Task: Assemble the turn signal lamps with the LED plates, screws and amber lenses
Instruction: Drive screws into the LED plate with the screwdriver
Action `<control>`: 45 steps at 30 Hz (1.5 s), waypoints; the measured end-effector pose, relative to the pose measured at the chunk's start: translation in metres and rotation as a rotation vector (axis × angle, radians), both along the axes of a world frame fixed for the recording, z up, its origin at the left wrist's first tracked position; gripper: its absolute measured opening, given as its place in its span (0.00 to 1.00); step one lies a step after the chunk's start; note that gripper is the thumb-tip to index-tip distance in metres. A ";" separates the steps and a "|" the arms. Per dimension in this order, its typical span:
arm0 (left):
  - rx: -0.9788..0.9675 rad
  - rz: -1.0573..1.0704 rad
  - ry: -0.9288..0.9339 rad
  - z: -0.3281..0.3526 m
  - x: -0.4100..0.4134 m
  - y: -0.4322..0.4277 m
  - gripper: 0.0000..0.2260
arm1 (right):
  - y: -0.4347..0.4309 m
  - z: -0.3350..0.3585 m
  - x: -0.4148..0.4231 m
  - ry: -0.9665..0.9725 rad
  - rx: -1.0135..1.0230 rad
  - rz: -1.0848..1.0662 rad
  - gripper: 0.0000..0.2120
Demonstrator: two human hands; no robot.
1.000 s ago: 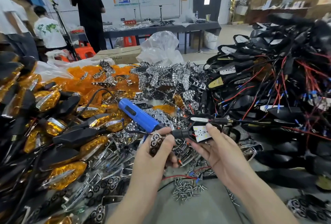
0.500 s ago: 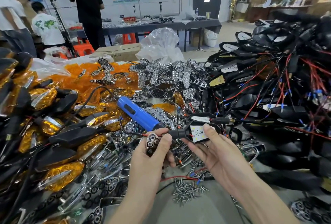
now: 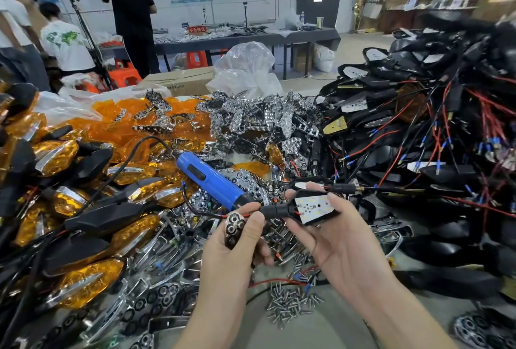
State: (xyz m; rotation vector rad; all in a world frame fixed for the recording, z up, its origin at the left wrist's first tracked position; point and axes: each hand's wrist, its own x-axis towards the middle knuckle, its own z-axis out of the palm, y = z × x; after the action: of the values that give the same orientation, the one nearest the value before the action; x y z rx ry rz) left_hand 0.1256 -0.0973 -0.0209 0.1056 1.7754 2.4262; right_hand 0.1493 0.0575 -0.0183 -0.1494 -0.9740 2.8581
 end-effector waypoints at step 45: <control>-1.153 -0.043 1.048 -0.006 0.012 -0.008 0.20 | -0.022 -0.011 0.001 -0.178 0.178 0.147 0.28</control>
State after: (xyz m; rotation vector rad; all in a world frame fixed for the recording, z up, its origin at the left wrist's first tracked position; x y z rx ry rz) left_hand 0.1379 -0.1054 -0.0265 1.3777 3.1333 0.8963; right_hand 0.1500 0.0357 -0.0290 -0.3333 -1.3190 2.9082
